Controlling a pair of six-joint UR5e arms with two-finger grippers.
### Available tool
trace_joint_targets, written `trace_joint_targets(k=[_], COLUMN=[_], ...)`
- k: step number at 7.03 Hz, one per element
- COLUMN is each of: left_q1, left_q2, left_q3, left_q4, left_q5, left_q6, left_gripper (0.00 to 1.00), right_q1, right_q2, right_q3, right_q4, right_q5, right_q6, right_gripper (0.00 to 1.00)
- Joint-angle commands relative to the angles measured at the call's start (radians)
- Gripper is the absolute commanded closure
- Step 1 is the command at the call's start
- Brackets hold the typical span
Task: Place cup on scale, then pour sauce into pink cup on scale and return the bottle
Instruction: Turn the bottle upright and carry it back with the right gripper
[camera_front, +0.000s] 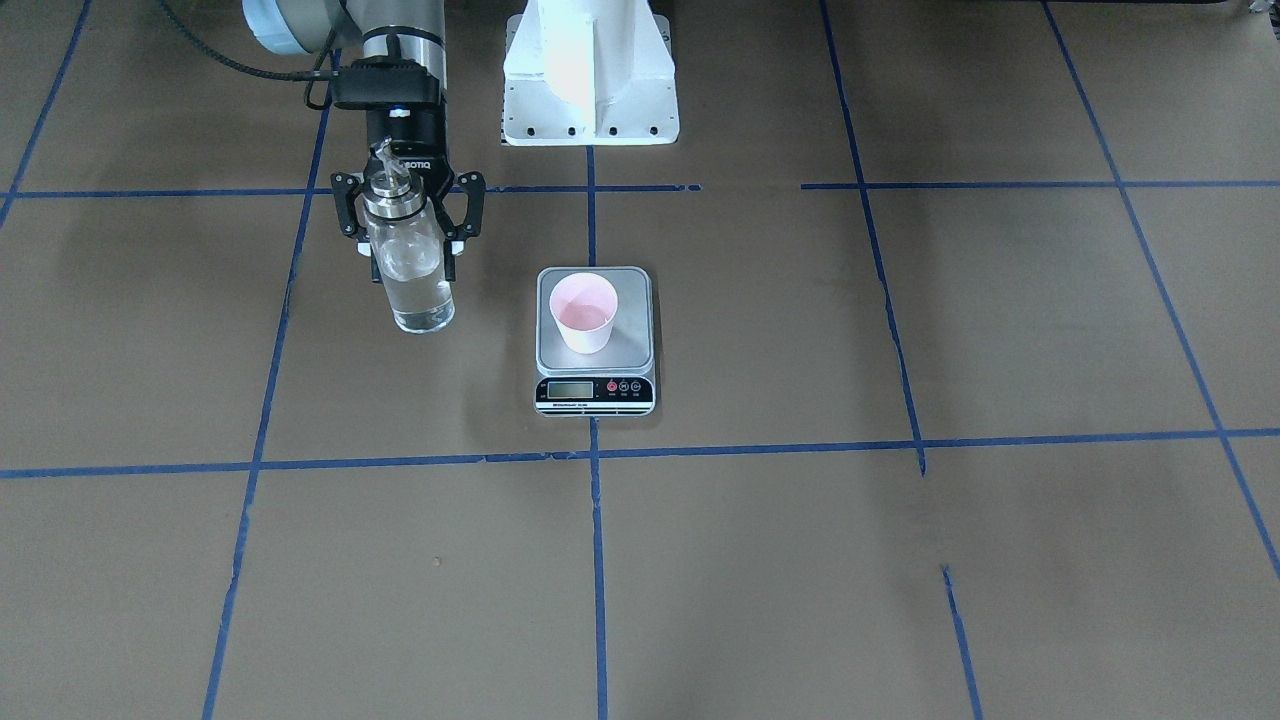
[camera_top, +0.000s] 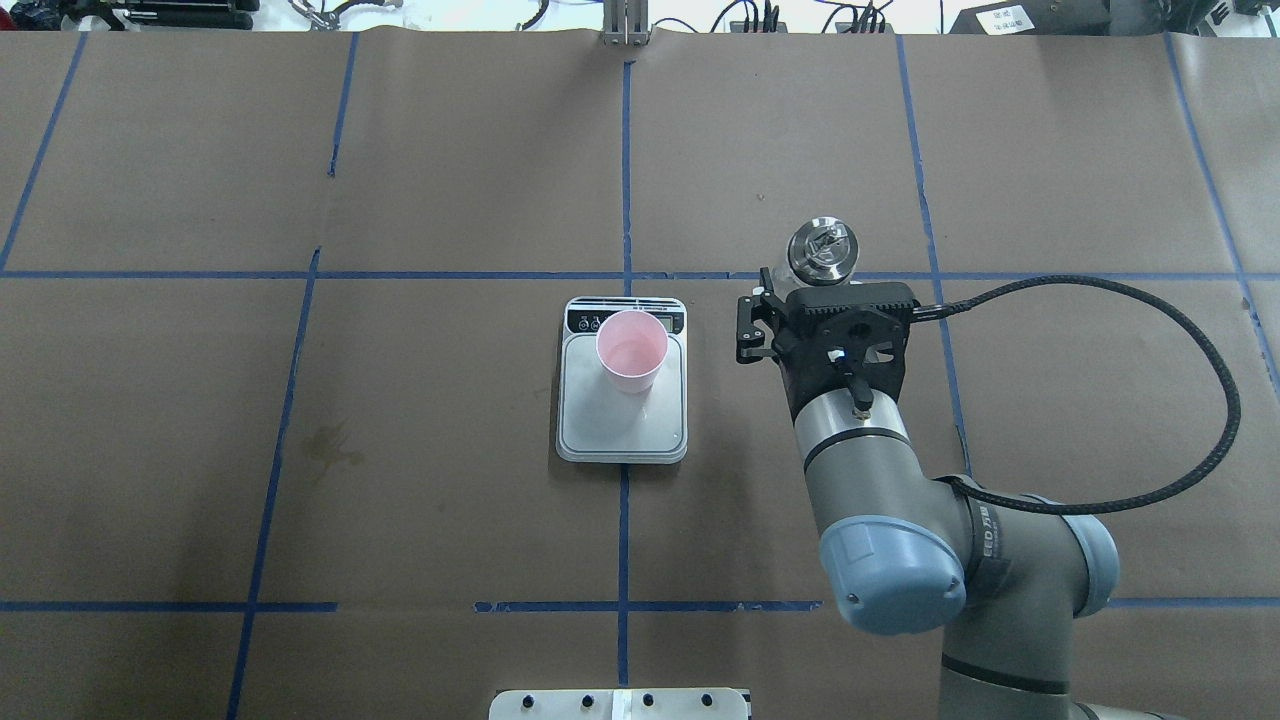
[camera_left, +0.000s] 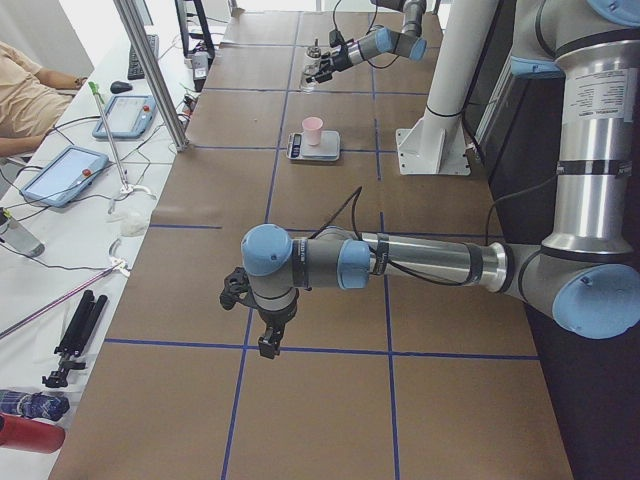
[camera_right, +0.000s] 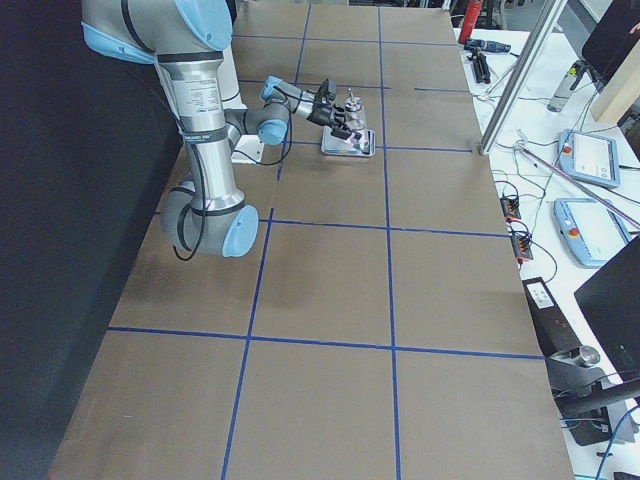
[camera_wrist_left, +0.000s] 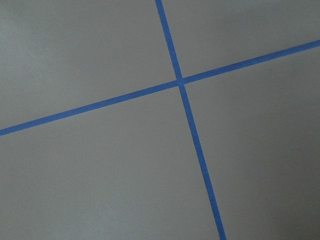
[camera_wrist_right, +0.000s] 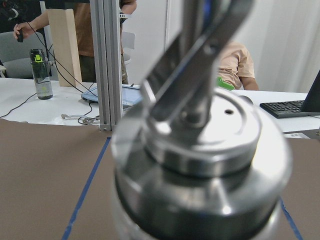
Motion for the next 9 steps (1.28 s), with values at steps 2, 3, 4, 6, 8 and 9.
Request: trace_joint_targets(k=[2,3,4,6,8,9], left_q1=[0.000,0.000,0.000,0.000,0.000,0.002], left_q2=[-0.001,-0.003,-0.003,-0.006,-0.010,-0.012], left_q3=[0.002,0.000,0.000,-0.002,-0.002,-0.002], left_q4=[-0.002,-0.002,-0.003,-0.005,-0.005,-0.005], left_q5=[0.001,0.001,0.001,-0.001,-0.001,-0.001], left_q6=[0.001,0.001,0.001,0.001,0.001,0.002], left_gripper=[0.00,0.00,0.00,0.00,0.00,0.00], right_q1=[0.047,0.075,0.075,0.078,0.081,0.081], right_q2=[-0.070,-0.103,-0.155,-0.200,-0.246,-0.257], right_q3=[0.012,0.010,0.009,0.007,0.004,0.001], right_q4=[0.028,0.022,0.024,0.030,0.031,0.030], right_q5=[0.177,0.265,0.270,0.295,0.350,0.349], right_q6=[0.018,0.018,0.015,0.095,0.179,0.183], right_gripper=[1.00,1.00,1.00,1.00,1.00,1.00])
